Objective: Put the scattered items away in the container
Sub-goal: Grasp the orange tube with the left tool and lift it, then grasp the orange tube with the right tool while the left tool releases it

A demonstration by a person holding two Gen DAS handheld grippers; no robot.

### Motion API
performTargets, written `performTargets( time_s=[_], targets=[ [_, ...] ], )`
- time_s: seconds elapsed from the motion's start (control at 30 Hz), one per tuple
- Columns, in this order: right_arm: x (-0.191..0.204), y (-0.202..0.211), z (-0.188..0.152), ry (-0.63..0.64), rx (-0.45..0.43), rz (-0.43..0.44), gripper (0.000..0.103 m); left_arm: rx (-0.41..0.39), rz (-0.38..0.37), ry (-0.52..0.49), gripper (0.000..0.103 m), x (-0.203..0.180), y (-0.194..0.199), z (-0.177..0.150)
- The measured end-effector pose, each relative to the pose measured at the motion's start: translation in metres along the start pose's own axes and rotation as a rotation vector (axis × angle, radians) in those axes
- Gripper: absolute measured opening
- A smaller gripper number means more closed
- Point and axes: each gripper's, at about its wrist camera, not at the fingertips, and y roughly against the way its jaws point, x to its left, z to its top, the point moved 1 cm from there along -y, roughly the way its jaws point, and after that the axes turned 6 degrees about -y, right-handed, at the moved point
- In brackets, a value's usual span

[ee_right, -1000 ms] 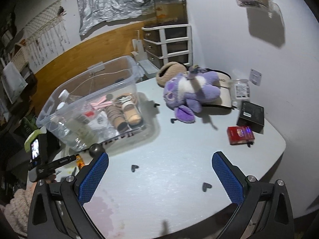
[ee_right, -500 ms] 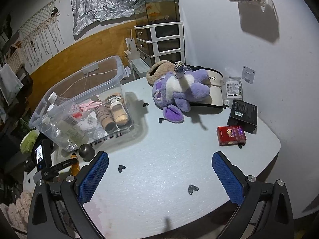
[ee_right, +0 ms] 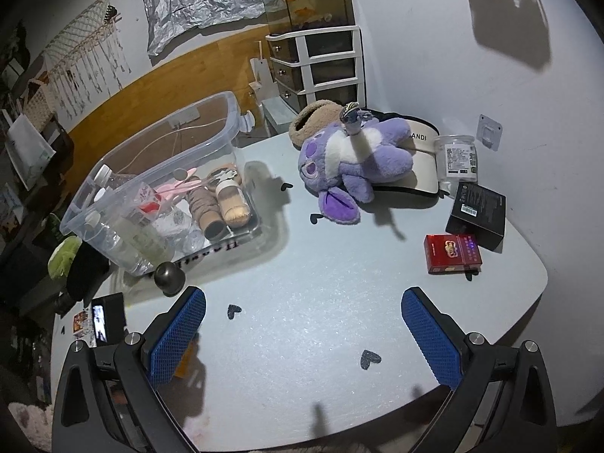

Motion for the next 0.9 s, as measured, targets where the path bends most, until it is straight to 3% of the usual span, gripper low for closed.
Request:
performTargets(
  time_s=[0.17, 0.33, 0.43, 0.53, 0.6, 0.67, 0.9],
  targets=[
    [-0.014, -0.004, 0.003, -0.032, 0.022, -0.001, 0.103, 0.019, -0.067, -0.09, 0.018, -0.038, -0.012, 0.001],
    [-0.033, -0.046, 0.01, -0.1, 0.21, 0.034, 0.103, 0.042, -0.137, -0.104, 0.018, -0.06, -0.024, 0.007],
    [-0.04, -0.082, 0.008, -0.172, 0.319, 0.093, 0.103, 0.038, -0.156, -0.102, 0.031, -0.064, -0.02, 0.006],
    [-0.042, -0.121, -0.001, -0.23, 0.426, 0.132, 0.092, 0.035, -0.166, -0.098, 0.035, -0.064, -0.013, 0.004],
    [-0.039, -0.143, -0.01, -0.265, 0.496, 0.155, 0.076, 0.04, -0.176, -0.096, 0.035, -0.064, -0.008, 0.0],
    [-0.034, -0.16, -0.021, -0.288, 0.567, 0.188, 0.066, 0.041, -0.182, -0.104, 0.035, -0.066, -0.003, -0.003],
    [-0.004, -0.192, -0.05, -0.272, 0.783, 0.283, 0.065, 0.061, -0.162, -0.119, 0.036, -0.066, 0.005, -0.016]
  ],
)
